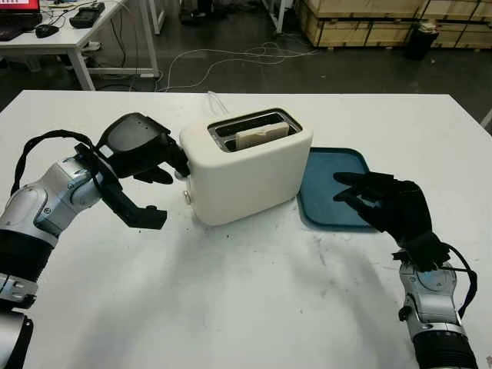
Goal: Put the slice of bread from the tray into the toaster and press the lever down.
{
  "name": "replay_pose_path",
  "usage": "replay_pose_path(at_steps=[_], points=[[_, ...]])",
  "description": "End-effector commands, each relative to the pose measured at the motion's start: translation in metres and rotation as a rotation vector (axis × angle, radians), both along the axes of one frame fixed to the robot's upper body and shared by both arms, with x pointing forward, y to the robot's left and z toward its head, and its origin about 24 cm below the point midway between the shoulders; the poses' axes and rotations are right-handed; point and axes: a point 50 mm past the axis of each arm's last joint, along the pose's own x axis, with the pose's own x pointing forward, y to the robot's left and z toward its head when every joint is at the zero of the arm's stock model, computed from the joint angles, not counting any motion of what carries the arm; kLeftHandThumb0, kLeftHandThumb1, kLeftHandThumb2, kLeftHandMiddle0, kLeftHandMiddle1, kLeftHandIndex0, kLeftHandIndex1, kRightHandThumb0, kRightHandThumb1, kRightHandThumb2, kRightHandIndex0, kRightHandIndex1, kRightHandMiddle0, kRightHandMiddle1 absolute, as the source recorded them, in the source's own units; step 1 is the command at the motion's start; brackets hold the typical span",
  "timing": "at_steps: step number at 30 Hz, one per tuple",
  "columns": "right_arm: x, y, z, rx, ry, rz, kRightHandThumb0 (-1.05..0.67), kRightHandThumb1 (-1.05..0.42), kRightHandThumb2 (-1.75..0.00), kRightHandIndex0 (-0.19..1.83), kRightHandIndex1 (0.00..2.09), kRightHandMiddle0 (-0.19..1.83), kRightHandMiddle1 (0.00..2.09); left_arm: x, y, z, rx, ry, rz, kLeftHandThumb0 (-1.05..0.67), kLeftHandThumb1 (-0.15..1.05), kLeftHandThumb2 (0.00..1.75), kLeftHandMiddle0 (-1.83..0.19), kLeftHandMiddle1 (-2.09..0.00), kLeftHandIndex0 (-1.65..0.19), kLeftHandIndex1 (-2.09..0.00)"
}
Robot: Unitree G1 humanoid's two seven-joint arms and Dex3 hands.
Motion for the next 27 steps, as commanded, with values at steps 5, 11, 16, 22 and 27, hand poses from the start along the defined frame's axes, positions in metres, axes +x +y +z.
replay_pose_path(at_steps=[5, 11, 16, 22, 27], points=[[-0.001, 0.0, 0.0, 0.013, -0.001, 0.006, -0.48, -0.92, 0.0, 0.86, 0.88, 1.08, 0.0, 0.0, -0.001, -0.009, 0.038, 0.011, 0.006, -0.36, 0.7, 0.02, -0.9, -1.67, -1.37, 0.0], [-0.002, 0.0, 0.0, 0.006, -0.006, 0.009, -0.47, -0.92, 0.0, 0.86, 0.88, 1.08, 0.0, 0.001, 0.001, -0.007, 0.035, 0.005, 0.006, -0.37, 0.72, 0.01, -0.89, -1.65, -1.36, 0.0], [-0.002, -0.001, 0.0, 0.007, -0.001, 0.01, -0.47, -0.92, 0.0, 0.86, 0.89, 1.08, 0.0, 0.006, 0.001, -0.016, 0.017, 0.044, 0.019, -0.34, 0.69, 0.0, -0.87, -1.69, -1.35, 0.0], [-0.003, -0.005, -0.001, 0.007, 0.005, 0.007, -0.47, -0.91, 0.0, 0.87, 0.9, 1.08, 0.0, 0.005, -0.024, -0.109, -0.072, 0.349, 0.153, -0.25, 0.75, 0.02, -0.72, -1.69, -1.27, 0.0], [-0.003, -0.01, 0.001, -0.009, 0.005, 0.011, -0.48, -0.92, 0.0, 0.86, 0.9, 1.08, 0.0, -0.013, -0.062, -0.172, -0.105, 0.556, 0.247, -0.26, 0.83, 0.01, -0.75, -1.36, -1.21, 0.0]])
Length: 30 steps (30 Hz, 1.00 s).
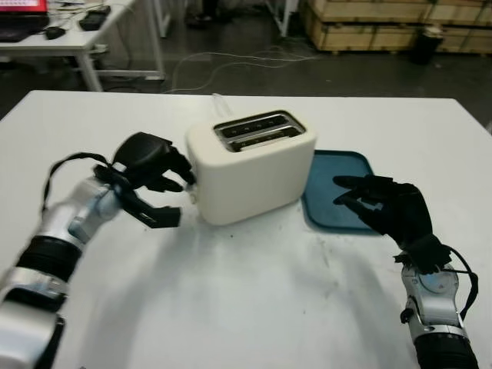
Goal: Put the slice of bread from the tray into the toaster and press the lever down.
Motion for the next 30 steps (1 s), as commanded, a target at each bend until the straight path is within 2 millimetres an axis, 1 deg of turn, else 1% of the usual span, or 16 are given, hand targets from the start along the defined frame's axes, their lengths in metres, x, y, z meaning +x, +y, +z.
replay_pose_path(at_steps=[1, 4, 7, 9, 11, 12, 13, 17, 19, 20, 23, 26, 28, 29, 30], points=[[0.0, -0.007, 0.005, 0.003, -0.014, -0.011, -0.48, -0.92, 0.0, 0.86, 0.9, 1.08, 0.0, -0.041, -0.058, -0.099, 0.078, 0.38, -0.067, -0.26, 0.84, 0.0, -0.75, -1.31, -1.2, 0.0], [0.0, -0.006, 0.005, 0.001, -0.011, -0.008, -0.48, -0.92, 0.0, 0.85, 0.89, 1.08, 0.0, -0.049, -0.062, -0.109, 0.07, 0.416, -0.063, -0.27, 0.86, 0.0, -0.8, -1.05, -1.19, 0.0], [0.0, -0.005, 0.002, 0.008, -0.009, -0.005, -0.48, -0.91, 0.0, 0.85, 0.89, 1.08, 0.0, -0.051, -0.06, -0.11, 0.074, 0.425, -0.055, -0.26, 0.86, 0.0, -0.84, -0.94, -1.18, 0.0], [0.001, -0.005, 0.002, 0.009, -0.011, -0.004, -0.49, -0.91, 0.0, 0.86, 0.88, 1.08, 0.0, -0.051, -0.056, -0.109, 0.073, 0.423, -0.053, -0.25, 0.86, 0.0, -0.84, -0.93, -1.18, 0.0], [0.001, -0.004, 0.002, 0.004, -0.011, -0.003, -0.48, -0.92, 0.0, 0.86, 0.89, 1.08, 0.0, -0.05, -0.053, -0.106, 0.073, 0.407, -0.05, -0.24, 0.85, 0.0, -0.82, -1.0, -1.19, -0.01], [0.001, -0.004, 0.002, 0.006, -0.012, -0.001, -0.48, -0.92, 0.0, 0.86, 0.89, 1.08, 0.0, -0.049, -0.051, -0.104, 0.072, 0.393, -0.05, -0.24, 0.85, 0.0, -0.79, -1.09, -1.2, -0.01], [0.001, -0.004, 0.002, 0.012, -0.011, 0.0, -0.47, -0.92, 0.0, 0.86, 0.89, 1.08, 0.0, -0.048, -0.049, -0.101, 0.078, 0.376, -0.05, -0.24, 0.84, 0.0, -0.75, -1.24, -1.2, -0.01], [0.001, -0.003, 0.002, 0.015, -0.008, -0.003, -0.47, -0.91, 0.0, 0.87, 0.91, 1.08, 0.0, -0.044, -0.044, -0.09, 0.093, 0.331, -0.062, -0.24, 0.83, 0.0, -0.69, -1.52, -1.22, -0.01], [0.001, -0.003, 0.002, 0.014, -0.012, -0.003, -0.47, -0.91, 0.0, 0.86, 0.92, 1.08, 0.0, -0.041, -0.042, -0.082, 0.104, 0.297, -0.08, -0.24, 0.82, 0.0, -0.66, -1.63, -1.23, -0.02], [0.001, -0.003, 0.002, 0.014, -0.013, -0.003, -0.46, -0.91, 0.0, 0.86, 0.92, 1.08, 0.0, -0.039, -0.041, -0.076, 0.107, 0.272, -0.092, -0.25, 0.82, 0.0, -0.65, -1.64, -1.24, -0.02], [0.0, -0.003, 0.003, 0.01, -0.016, -0.004, -0.46, -0.92, 0.0, 0.85, 0.91, 1.08, 0.0, -0.036, -0.037, -0.057, 0.111, 0.212, -0.136, -0.26, 0.85, 0.01, -0.69, -1.6, -1.24, -0.02], [0.0, -0.002, 0.002, 0.031, -0.013, -0.002, -0.45, -0.91, 0.0, 0.85, 0.91, 1.08, 0.0, -0.034, -0.033, -0.038, 0.126, 0.136, -0.175, -0.25, 0.82, 0.01, -0.69, -1.72, -1.26, -0.02], [0.0, -0.002, 0.002, 0.035, -0.011, -0.005, -0.46, -0.91, 0.0, 0.86, 0.91, 1.08, 0.0, -0.038, -0.035, -0.018, 0.159, 0.045, -0.211, -0.26, 0.81, 0.0, -0.71, -1.71, -1.26, -0.02], [0.0, -0.002, 0.001, 0.036, -0.013, -0.006, -0.47, -0.91, 0.0, 0.86, 0.9, 1.08, 0.0, -0.044, -0.038, -0.008, 0.144, -0.005, -0.225, -0.26, 0.81, 0.0, -0.72, -1.68, -1.26, -0.02], [0.0, -0.001, 0.002, 0.034, -0.014, -0.006, -0.47, -0.92, 0.0, 0.86, 0.9, 1.07, 0.0, -0.051, -0.042, -0.005, 0.146, -0.013, -0.228, -0.27, 0.8, 0.01, -0.73, -1.69, -1.27, -0.02]])
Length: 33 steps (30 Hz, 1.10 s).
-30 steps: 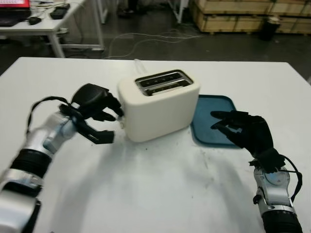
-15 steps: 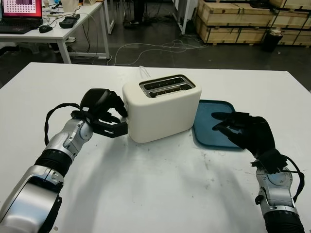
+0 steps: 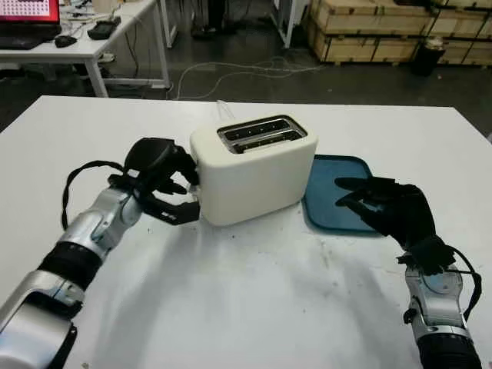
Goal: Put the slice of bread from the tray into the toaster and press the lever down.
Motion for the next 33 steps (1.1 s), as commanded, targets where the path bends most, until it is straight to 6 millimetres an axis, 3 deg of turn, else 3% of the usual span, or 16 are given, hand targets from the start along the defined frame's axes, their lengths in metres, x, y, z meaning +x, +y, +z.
replay_pose_path(at_steps=[1, 4, 7, 11, 13, 17, 20, 24, 29, 33], points=[[0.001, 0.002, 0.002, 0.015, -0.015, 0.0, -0.46, -0.92, 0.0, 0.86, 0.9, 1.07, 0.0, -0.028, -0.036, -0.038, 0.049, 0.188, -0.117, -0.27, 0.81, 0.01, -0.72, -1.68, -1.27, -0.02], [0.001, 0.0, 0.002, 0.001, -0.026, -0.002, -0.48, -0.92, -0.01, 0.85, 0.89, 1.07, 0.0, -0.042, -0.05, -0.104, 0.081, 0.432, -0.032, -0.28, 0.85, 0.01, -0.71, -1.41, -1.22, 0.0], [0.001, -0.003, 0.002, 0.0, -0.022, -0.002, -0.49, -0.92, -0.01, 0.87, 0.91, 1.07, 0.0, -0.057, -0.059, -0.121, 0.003, 0.448, -0.045, -0.25, 0.82, 0.02, -0.72, -1.45, -1.23, -0.01], [0.002, -0.002, 0.002, 0.009, 0.001, -0.001, -0.47, -0.92, -0.01, 0.85, 0.91, 1.07, 0.0, -0.055, -0.059, -0.123, -0.012, 0.474, -0.004, -0.23, 0.87, 0.01, -0.66, -1.57, -1.2, -0.01], [0.001, -0.001, 0.002, 0.01, 0.006, 0.0, -0.47, -0.91, 0.0, 0.84, 0.89, 1.07, 0.0, -0.055, -0.058, -0.123, -0.022, 0.474, 0.005, -0.23, 0.87, 0.01, -0.68, -1.48, -1.21, -0.01], [0.002, -0.001, 0.001, 0.008, -0.004, 0.001, -0.47, -0.92, 0.0, 0.86, 0.89, 1.07, 0.0, -0.055, -0.056, -0.122, -0.034, 0.466, 0.015, -0.22, 0.85, 0.0, -0.67, -1.57, -1.23, -0.02], [0.002, -0.001, 0.001, 0.022, 0.001, 0.004, -0.46, -0.91, 0.0, 0.87, 0.88, 1.07, 0.0, -0.055, -0.055, -0.121, -0.031, 0.472, 0.026, -0.23, 0.85, 0.0, -0.67, -1.56, -1.22, -0.01], [0.002, -0.001, 0.002, 0.014, -0.003, 0.008, -0.46, -0.91, 0.0, 0.86, 0.88, 1.07, 0.0, -0.052, -0.049, -0.116, -0.043, 0.452, 0.025, -0.23, 0.84, 0.0, -0.7, -1.39, -1.21, -0.01], [0.003, -0.001, 0.001, 0.018, -0.001, 0.01, -0.46, -0.91, 0.0, 0.87, 0.88, 1.07, 0.0, -0.043, -0.038, -0.099, -0.102, 0.403, 0.071, -0.25, 0.88, 0.01, -0.69, -1.41, -1.18, -0.01], [0.003, 0.0, 0.003, 0.012, -0.009, 0.011, -0.46, -0.91, 0.0, 0.88, 0.88, 1.07, 0.0, -0.037, -0.029, -0.079, -0.153, 0.358, 0.07, -0.24, 0.88, 0.01, -0.63, -1.65, -1.18, -0.01]])
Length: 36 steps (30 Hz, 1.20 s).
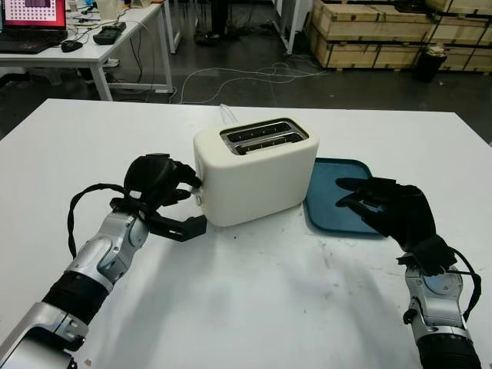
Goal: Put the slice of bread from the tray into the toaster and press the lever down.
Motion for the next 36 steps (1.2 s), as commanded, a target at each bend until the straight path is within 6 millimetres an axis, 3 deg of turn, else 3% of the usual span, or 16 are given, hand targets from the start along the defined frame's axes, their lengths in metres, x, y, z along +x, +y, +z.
replay_pose_path(at_steps=[1, 8, 10, 13, 16, 22, 30, 36], points=[[0.003, 0.0, 0.005, 0.005, -0.017, 0.0, -0.46, -0.91, 0.0, 0.87, 0.88, 1.07, 0.0, -0.024, -0.024, -0.043, 0.012, 0.266, -0.133, -0.24, 0.89, 0.01, -0.63, -1.67, -1.18, -0.01], [0.003, 0.001, 0.002, 0.018, -0.009, 0.005, -0.46, -0.91, 0.0, 0.87, 0.89, 1.07, 0.0, -0.017, -0.021, -0.006, 0.015, 0.085, -0.161, -0.2, 0.84, 0.0, -0.69, -1.74, -1.24, -0.03], [0.002, 0.002, 0.002, 0.012, -0.011, 0.004, -0.47, -0.92, 0.0, 0.86, 0.9, 1.07, 0.0, -0.014, -0.028, -0.027, 0.073, 0.262, -0.132, -0.23, 0.85, 0.01, -0.65, -1.71, -1.22, -0.02], [0.001, 0.0, 0.003, -0.007, -0.013, -0.005, -0.47, -0.92, 0.0, 0.86, 0.89, 1.07, 0.0, -0.019, -0.035, -0.062, 0.126, 0.418, -0.11, -0.21, 0.79, 0.0, -0.75, -1.44, -1.22, -0.02], [0.001, -0.002, 0.003, -0.001, -0.01, -0.004, -0.47, -0.92, -0.01, 0.86, 0.89, 1.07, 0.0, -0.022, -0.039, -0.066, 0.116, 0.45, -0.115, -0.24, 0.79, 0.01, -0.76, -1.29, -1.23, -0.01], [0.001, 0.001, 0.001, 0.002, 0.0, -0.001, -0.47, -0.92, 0.0, 0.85, 0.88, 1.07, 0.0, -0.02, -0.04, -0.057, 0.114, 0.448, -0.123, -0.23, 0.82, 0.01, -0.71, -1.37, -1.21, -0.01], [0.001, 0.001, 0.002, 0.007, -0.005, -0.001, -0.47, -0.92, 0.0, 0.86, 0.88, 1.07, 0.0, -0.022, -0.036, -0.047, 0.107, 0.363, -0.15, -0.21, 0.79, 0.0, -0.66, -1.73, -1.23, -0.01], [0.002, 0.002, 0.002, 0.011, -0.002, 0.001, -0.46, -0.91, 0.0, 0.87, 0.89, 1.07, 0.0, -0.017, -0.035, -0.034, 0.143, 0.342, -0.143, -0.24, 0.81, 0.01, -0.63, -1.66, -1.23, -0.01]])
